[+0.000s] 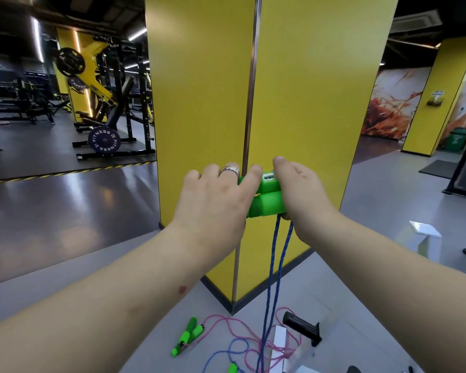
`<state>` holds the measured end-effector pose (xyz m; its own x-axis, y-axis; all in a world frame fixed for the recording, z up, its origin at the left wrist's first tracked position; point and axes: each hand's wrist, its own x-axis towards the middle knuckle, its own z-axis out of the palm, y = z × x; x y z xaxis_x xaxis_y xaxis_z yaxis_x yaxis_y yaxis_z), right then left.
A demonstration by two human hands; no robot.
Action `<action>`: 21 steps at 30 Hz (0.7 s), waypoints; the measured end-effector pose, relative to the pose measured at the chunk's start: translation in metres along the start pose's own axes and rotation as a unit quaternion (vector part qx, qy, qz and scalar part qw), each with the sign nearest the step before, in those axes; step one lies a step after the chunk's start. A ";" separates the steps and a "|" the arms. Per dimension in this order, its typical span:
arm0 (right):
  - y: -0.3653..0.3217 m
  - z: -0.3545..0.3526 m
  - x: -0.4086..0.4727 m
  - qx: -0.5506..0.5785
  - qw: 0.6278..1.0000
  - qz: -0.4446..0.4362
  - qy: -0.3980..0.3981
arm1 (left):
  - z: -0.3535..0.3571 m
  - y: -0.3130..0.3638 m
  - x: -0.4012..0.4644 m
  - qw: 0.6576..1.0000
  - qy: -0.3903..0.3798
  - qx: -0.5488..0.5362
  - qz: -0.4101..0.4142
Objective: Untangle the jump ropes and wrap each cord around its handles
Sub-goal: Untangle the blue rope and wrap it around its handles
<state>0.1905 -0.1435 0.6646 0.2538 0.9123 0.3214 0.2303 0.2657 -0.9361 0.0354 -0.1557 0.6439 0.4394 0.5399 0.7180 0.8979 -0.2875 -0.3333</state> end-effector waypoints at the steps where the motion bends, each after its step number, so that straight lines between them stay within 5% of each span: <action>1: -0.001 -0.001 -0.002 -0.009 0.999 0.035 -0.022 | 0.000 -0.002 0.001 1.000 -0.017 -0.002 0.007; 7: 0.017 -0.020 -0.009 0.080 0.955 0.167 -0.230 | -0.004 -0.033 0.011 0.971 -0.165 -0.136 -0.105; 10: 0.020 -0.025 -0.024 -0.206 0.946 0.007 -0.250 | 0.002 -0.050 0.015 0.957 -0.225 -0.118 -0.140; 12: 0.011 -0.022 -0.031 -0.448 0.840 -0.163 -0.258 | 0.005 -0.051 0.015 0.949 -0.274 -0.077 -0.133; 15: -0.025 -0.020 -0.027 -0.550 0.748 -0.242 -0.281 | 0.005 -0.038 0.010 0.938 -0.342 -0.030 -0.053; 17: -0.044 -0.025 -0.009 -0.508 0.773 -0.217 -0.313 | 0.002 -0.030 0.008 0.930 -0.364 -0.046 0.028; 21: -0.029 -0.039 0.029 -0.154 0.913 0.007 -0.378 | -0.018 -0.036 0.015 0.885 -0.376 -0.271 0.047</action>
<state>0.2277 -0.1368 0.7067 -0.4344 0.9007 0.0105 0.5148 0.2578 -0.8176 0.0087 -0.1513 0.6773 0.5875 0.8088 0.0256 0.8017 -0.5860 0.1179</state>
